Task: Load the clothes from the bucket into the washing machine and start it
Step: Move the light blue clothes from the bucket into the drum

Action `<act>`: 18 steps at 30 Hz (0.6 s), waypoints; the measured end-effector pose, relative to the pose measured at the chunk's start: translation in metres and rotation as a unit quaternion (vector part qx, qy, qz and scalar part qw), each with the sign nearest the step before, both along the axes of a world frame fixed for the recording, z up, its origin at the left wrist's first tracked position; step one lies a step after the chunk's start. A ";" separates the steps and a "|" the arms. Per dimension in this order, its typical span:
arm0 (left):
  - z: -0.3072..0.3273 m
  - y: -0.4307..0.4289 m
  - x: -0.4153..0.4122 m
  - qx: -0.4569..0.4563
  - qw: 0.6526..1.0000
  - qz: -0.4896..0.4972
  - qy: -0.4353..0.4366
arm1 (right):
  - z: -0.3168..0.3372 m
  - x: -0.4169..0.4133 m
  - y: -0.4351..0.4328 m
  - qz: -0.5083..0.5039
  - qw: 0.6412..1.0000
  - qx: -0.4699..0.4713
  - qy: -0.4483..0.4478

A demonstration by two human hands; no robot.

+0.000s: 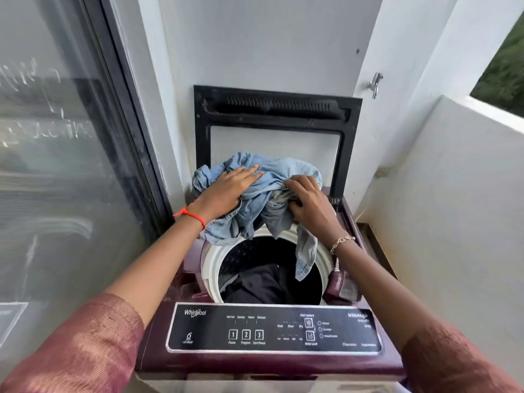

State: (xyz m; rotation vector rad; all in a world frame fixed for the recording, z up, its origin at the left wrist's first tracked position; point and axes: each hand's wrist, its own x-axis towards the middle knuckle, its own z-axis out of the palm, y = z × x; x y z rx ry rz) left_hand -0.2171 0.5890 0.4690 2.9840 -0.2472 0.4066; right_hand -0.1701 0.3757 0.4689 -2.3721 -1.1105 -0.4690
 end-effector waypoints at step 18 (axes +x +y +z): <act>-0.201 -0.014 0.022 -0.076 0.977 0.007 0.198 | -0.180 0.030 0.002 -0.029 0.962 -0.178 0.207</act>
